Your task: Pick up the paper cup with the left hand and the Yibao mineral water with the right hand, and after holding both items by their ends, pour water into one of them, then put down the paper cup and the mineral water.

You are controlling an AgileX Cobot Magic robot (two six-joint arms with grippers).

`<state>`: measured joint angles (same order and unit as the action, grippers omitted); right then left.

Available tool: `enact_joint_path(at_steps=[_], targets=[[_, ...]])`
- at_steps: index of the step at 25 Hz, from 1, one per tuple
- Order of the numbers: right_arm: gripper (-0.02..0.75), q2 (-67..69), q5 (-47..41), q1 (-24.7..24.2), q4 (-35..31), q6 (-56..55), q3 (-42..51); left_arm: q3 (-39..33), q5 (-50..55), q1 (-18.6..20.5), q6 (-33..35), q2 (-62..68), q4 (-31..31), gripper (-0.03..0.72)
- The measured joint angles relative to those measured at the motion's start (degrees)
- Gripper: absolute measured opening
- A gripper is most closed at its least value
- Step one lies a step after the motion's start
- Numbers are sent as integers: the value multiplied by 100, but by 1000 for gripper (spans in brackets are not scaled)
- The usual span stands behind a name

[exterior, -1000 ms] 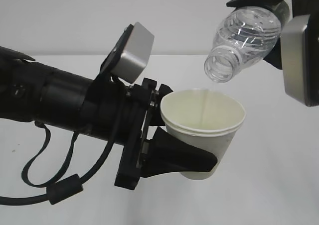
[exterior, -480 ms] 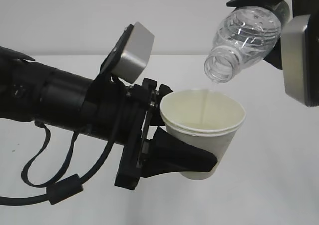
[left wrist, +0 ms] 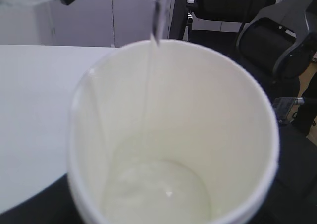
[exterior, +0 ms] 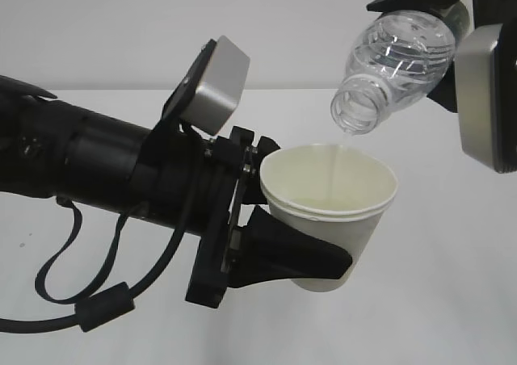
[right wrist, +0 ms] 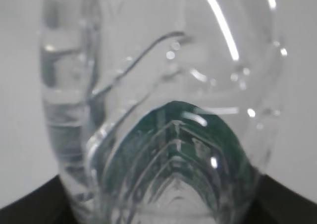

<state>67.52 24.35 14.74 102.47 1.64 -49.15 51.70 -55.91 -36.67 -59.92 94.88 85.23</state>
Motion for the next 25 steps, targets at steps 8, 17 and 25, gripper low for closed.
enact_joint_path(at_steps=[8, 17, 25], targets=[[473, 0, 0, 0, 0, 0, 0, 0, 0, 0, 0, 0, 0, 452], [473, 0, 0, 0, 0, 0, 0, 0, 26, 0, 0, 0, 0, 452], [474, 0, 0, 0, 0, 10, 0, 0, 107, 0, 0, 0, 0, 452]])
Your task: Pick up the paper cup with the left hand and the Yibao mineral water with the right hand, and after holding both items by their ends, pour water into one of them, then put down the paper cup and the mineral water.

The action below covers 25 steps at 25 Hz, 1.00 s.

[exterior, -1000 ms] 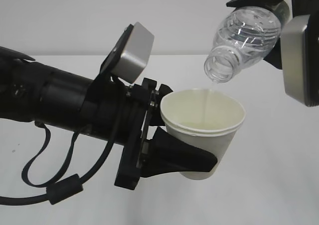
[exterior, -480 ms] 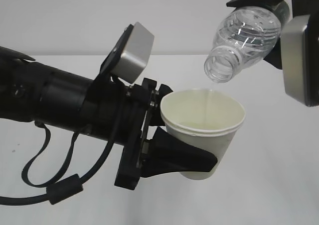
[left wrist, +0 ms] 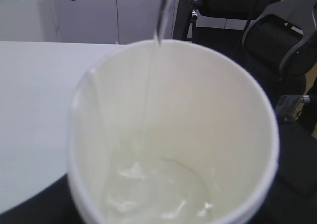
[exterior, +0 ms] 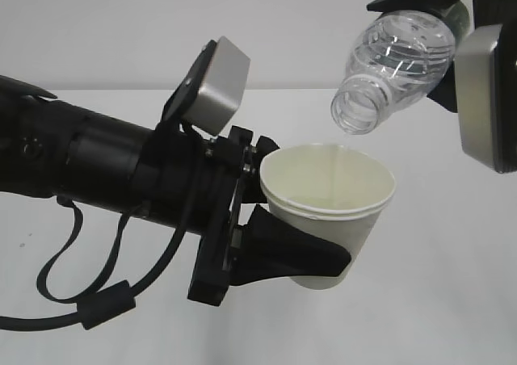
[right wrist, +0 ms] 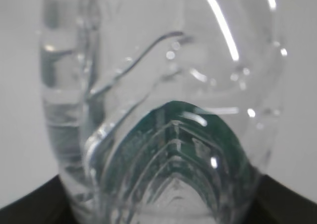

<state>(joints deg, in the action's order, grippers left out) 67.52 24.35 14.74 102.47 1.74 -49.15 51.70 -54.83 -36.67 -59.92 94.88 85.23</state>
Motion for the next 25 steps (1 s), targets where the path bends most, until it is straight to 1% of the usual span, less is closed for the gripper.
enact_joint_path(at_steps=[25], targets=[[473, 0, 0, 0, 0, 44, 0, 0, 51, 0, 0, 0, 0, 450]])
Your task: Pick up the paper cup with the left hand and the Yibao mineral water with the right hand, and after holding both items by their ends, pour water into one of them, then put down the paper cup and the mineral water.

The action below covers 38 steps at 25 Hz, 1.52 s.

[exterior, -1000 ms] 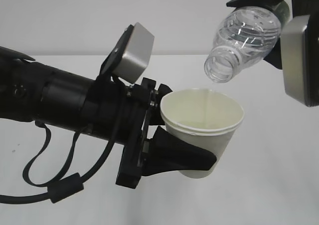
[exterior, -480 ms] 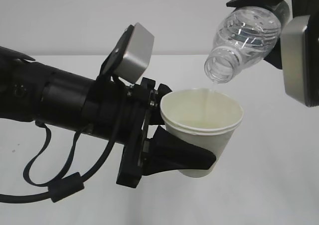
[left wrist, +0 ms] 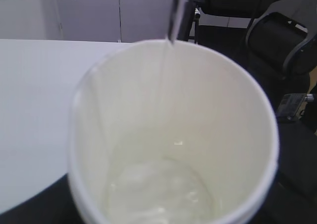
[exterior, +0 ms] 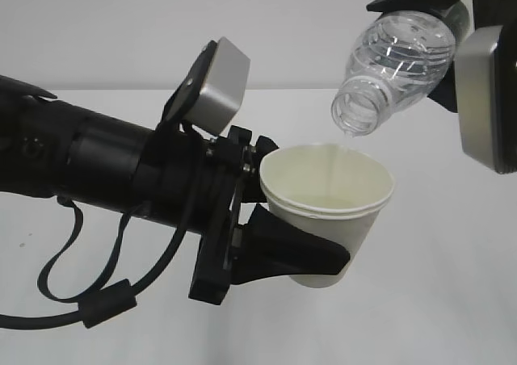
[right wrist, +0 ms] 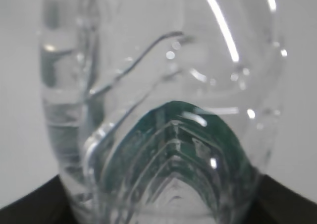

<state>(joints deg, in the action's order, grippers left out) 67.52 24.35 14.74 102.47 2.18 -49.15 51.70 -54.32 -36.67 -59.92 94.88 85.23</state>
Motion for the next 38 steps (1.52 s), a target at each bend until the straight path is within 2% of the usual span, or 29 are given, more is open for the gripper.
enact_joint_path(at_steps=[38], targets=[[473, 0, -47, 0, 0, 56, 0, 0, 4, 0, 0, 0, 0, 447]])
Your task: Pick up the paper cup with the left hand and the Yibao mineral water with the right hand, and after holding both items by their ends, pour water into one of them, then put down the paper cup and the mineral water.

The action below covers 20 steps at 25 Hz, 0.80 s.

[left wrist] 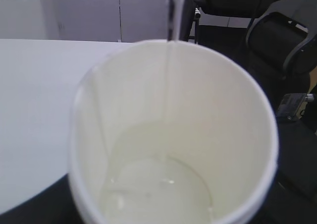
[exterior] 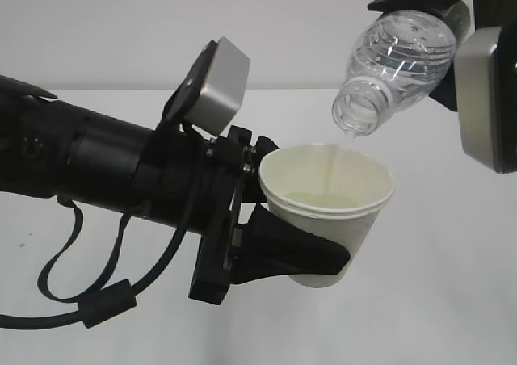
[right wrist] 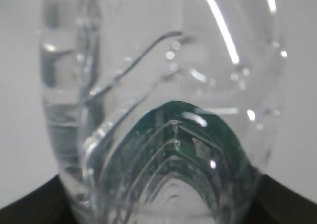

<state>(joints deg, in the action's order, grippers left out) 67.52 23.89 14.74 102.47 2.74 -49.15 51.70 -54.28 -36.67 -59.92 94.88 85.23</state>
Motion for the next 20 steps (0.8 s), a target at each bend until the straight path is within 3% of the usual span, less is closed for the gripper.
enact_joint_path(at_steps=[20], targets=[[473, 0, -70, 0, -10, 21, 0, 0, 9, 0, 0, 0, 0, 446]])
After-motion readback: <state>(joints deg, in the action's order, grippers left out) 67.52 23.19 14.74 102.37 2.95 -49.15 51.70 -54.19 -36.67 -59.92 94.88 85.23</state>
